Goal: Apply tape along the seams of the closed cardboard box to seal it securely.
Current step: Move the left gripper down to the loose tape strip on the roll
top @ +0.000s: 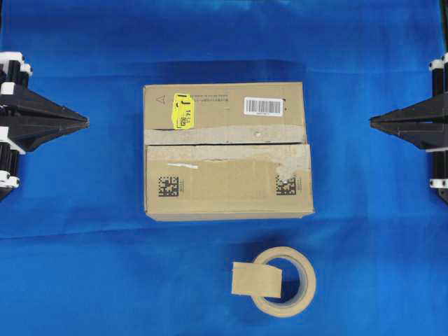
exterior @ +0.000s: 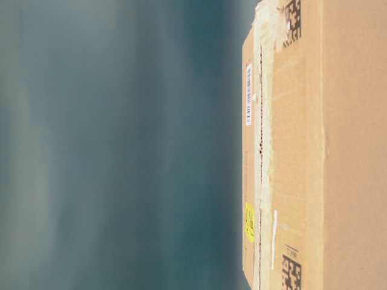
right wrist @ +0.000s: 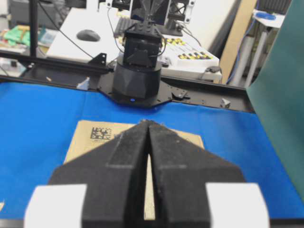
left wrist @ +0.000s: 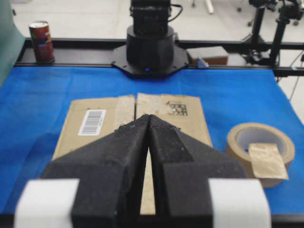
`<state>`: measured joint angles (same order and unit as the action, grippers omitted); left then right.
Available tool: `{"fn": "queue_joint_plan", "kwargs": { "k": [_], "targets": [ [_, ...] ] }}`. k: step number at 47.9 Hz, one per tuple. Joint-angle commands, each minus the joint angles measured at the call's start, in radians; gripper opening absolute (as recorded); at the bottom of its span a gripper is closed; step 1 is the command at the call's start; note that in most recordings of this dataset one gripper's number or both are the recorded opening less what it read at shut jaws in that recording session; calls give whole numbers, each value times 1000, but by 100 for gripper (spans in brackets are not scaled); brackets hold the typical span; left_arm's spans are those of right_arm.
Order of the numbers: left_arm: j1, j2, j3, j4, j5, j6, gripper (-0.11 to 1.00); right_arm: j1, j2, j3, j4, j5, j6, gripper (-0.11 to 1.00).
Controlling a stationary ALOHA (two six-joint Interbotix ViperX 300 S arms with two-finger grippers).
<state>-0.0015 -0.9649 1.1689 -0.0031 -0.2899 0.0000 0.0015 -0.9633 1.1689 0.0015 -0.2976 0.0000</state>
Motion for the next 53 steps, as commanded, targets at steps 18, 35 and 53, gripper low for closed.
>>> {"fn": "queue_joint_plan", "kwargs": {
  "k": [18, 35, 53],
  "targets": [
    [-123, 219, -43, -6, -100, 371, 0, -9, 51, -46, 2, 0, -3, 0],
    [-324, 471, -137, -15, -84, 973, 1, -26, 54, -63, 0, -5, -14, 0],
    [-333, 787, -319, -15, 124, 1080, 56, -26, 55, -77, -6, -2, -20, 0]
  ]
}}
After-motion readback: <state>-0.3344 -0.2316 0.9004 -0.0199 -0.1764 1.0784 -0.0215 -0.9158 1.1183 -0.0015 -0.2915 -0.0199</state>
